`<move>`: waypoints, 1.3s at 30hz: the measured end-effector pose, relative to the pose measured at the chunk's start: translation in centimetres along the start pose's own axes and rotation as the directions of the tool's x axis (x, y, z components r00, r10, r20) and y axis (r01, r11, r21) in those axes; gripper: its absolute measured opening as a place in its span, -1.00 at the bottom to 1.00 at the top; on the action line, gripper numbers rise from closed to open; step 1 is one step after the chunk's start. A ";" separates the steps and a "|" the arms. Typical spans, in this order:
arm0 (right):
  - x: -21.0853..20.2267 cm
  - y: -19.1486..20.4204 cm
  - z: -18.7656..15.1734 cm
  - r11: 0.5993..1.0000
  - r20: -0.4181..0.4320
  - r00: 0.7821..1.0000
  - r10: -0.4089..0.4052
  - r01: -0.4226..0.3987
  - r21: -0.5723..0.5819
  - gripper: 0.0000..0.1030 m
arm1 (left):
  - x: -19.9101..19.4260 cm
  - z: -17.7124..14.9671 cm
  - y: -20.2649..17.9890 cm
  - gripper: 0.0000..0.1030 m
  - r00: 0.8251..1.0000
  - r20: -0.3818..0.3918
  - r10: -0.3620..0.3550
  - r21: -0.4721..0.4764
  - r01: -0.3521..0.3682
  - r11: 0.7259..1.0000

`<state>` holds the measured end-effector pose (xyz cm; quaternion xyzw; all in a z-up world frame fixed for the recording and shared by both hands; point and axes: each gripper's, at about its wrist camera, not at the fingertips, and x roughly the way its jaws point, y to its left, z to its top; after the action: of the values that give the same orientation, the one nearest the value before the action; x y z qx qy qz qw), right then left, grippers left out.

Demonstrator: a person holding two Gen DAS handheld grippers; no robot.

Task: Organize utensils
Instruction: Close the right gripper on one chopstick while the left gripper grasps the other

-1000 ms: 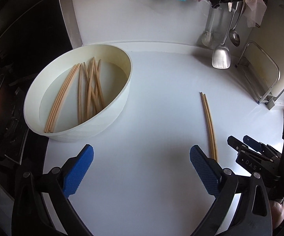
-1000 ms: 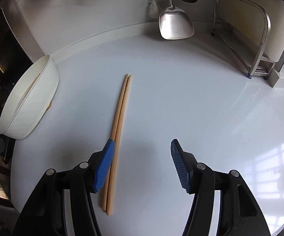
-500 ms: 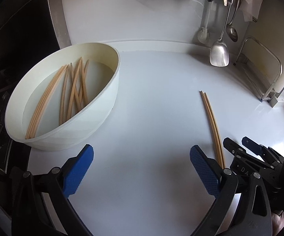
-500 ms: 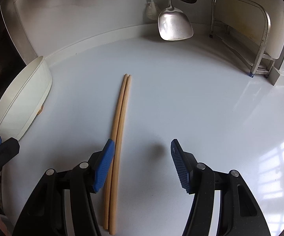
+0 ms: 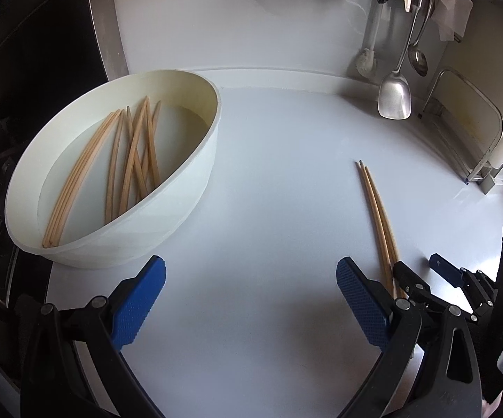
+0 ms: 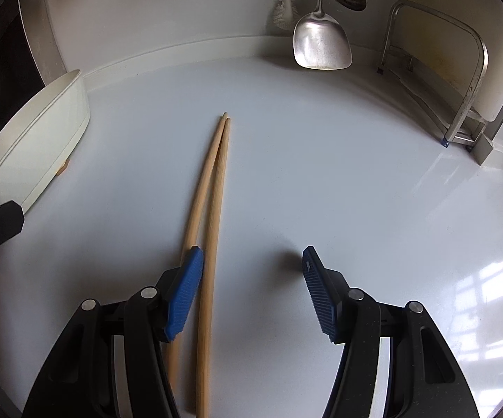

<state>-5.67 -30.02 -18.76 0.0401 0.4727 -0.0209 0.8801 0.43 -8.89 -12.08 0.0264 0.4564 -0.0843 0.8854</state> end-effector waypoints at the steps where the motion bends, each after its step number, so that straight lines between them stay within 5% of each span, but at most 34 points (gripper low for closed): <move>1: 0.0 0.1 0.0 1.000 0.003 1.000 -0.002 0.002 -0.005 0.11 | 0.0 0.0 -0.1 0.88 1.000 -0.002 -0.001 0.000 0.001 1.000; 3: 0.0 0.2 0.0 1.000 0.006 1.000 0.005 -0.005 -0.010 0.09 | 0.1 0.0 -0.2 0.88 1.000 -0.003 -0.005 0.000 0.005 1.000; 12: -0.3 -0.3 -0.2 1.000 0.028 1.000 0.009 -0.009 -0.027 -0.84 | 0.7 0.1 -2.2 0.88 0.999 -0.019 -0.033 0.006 0.033 0.999; 30: -1.3 -7.3 -1.7 0.997 0.026 1.000 0.006 -0.008 0.082 -0.87 | 5.5 -0.1 -7.2 0.88 0.994 -0.097 -0.042 0.030 0.045 0.999; 34: -1.4 -7.9 -1.6 0.993 0.034 0.999 0.023 -0.027 0.112 -0.58 | 6.2 -0.1 -8.0 0.88 0.995 -0.096 -0.024 0.057 0.030 0.998; 39: -1.4 -7.6 -1.9 0.997 0.032 0.999 0.002 -0.004 0.075 -0.55 | 6.7 -0.2 -8.0 0.88 0.996 -0.093 -0.006 0.070 0.013 0.997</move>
<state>-8.58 -37.37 -18.99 0.0734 0.4576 -0.0378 0.8853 2.69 -17.61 -17.36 0.0595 0.4939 -0.1032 0.8613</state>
